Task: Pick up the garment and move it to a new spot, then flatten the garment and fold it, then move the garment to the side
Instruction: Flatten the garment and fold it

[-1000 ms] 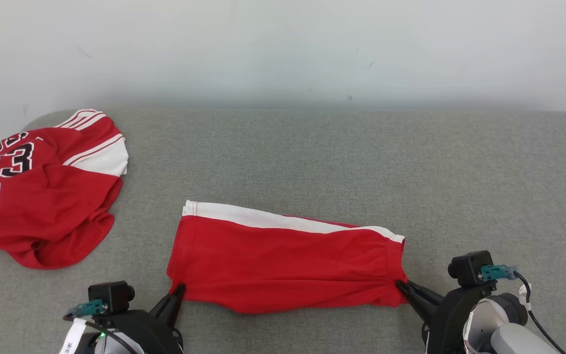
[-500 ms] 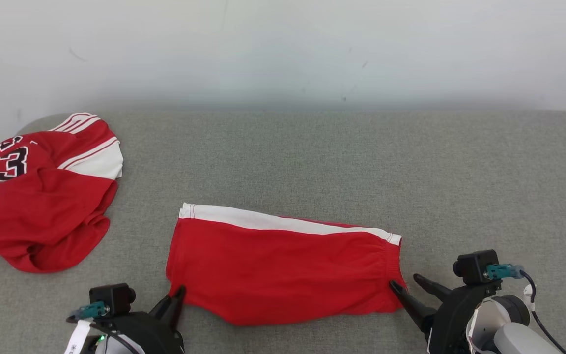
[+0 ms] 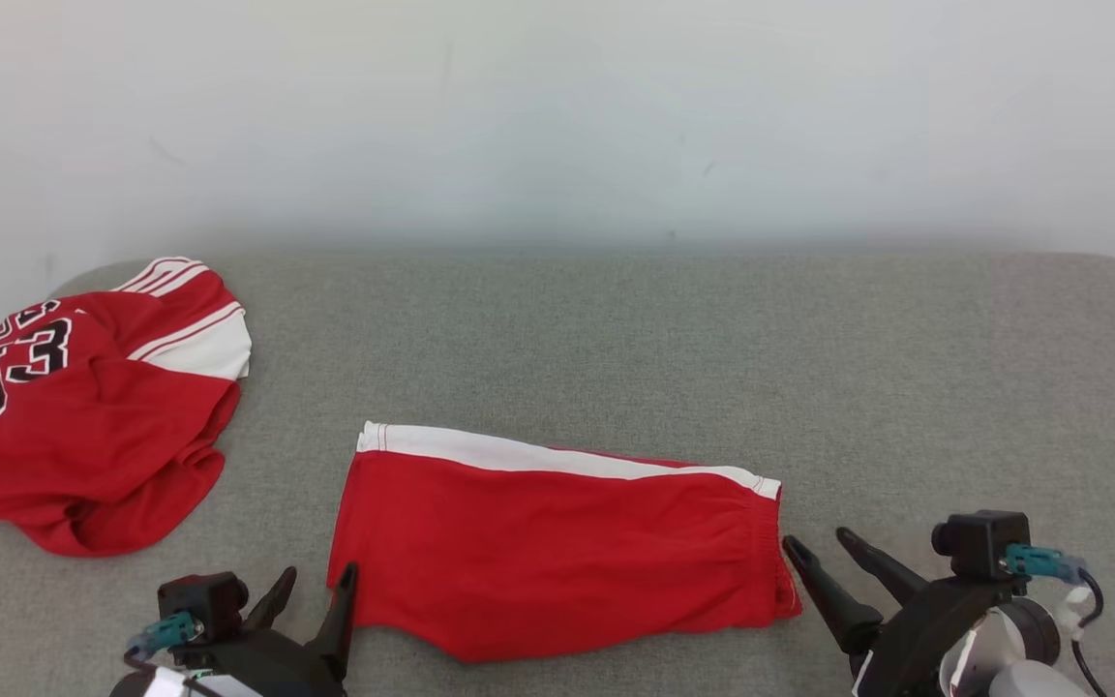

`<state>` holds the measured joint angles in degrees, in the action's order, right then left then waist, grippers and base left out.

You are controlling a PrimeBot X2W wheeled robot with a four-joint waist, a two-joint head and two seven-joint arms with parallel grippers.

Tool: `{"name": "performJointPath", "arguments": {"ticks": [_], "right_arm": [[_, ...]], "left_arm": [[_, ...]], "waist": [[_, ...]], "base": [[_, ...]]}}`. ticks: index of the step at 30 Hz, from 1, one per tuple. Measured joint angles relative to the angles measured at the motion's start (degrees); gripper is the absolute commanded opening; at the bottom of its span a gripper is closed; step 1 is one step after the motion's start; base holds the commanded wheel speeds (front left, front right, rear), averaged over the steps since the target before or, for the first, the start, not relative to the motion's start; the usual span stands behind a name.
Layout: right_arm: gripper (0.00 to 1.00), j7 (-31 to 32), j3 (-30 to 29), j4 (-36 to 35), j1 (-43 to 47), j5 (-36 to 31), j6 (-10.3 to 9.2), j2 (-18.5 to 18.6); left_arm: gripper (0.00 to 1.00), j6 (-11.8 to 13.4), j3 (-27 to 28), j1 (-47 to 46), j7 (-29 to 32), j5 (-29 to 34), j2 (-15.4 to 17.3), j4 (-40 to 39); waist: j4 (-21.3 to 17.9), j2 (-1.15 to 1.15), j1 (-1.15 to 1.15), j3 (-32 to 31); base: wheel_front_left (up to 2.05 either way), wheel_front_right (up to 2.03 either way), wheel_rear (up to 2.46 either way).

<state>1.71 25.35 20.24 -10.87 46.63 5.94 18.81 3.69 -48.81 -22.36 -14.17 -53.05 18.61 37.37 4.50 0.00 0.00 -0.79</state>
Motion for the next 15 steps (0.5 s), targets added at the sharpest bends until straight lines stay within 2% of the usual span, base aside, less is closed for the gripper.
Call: {"name": "performJointPath", "arguments": {"ticks": [1,5,10,15], "right_arm": [[1.0,-1.01,-0.46,-0.79,0.97,-0.42,-0.93,0.12],[1.0,-2.68,-0.89,-2.16,1.87,-0.97,-2.56,0.02],[1.0,-4.99,-2.38,-3.43,5.39,-1.11,-5.09,-0.02],[1.0,-6.65,-3.44,-4.59,6.64,-1.72,-7.03,-0.04]], "left_arm": [[1.0,1.07,0.07,0.75,-0.01,1.69,0.57,-1.65],[1.0,2.9,0.35,1.54,-0.18,5.19,2.0,-4.85],[1.0,3.44,2.34,4.74,-0.18,8.57,2.27,-9.71],[1.0,3.69,8.42,9.76,-0.18,11.94,1.63,-13.01]], "waist": [[-0.15,-0.01,0.0,-0.3],[-0.57,0.0,0.0,-0.8],[-0.67,0.0,0.0,-1.18],[-0.2,0.0,0.0,-1.34]], "base": [[0.0,0.0,0.0],[0.0,0.0,0.0],[0.0,0.0,0.0],[0.0,0.0,0.0]]}}
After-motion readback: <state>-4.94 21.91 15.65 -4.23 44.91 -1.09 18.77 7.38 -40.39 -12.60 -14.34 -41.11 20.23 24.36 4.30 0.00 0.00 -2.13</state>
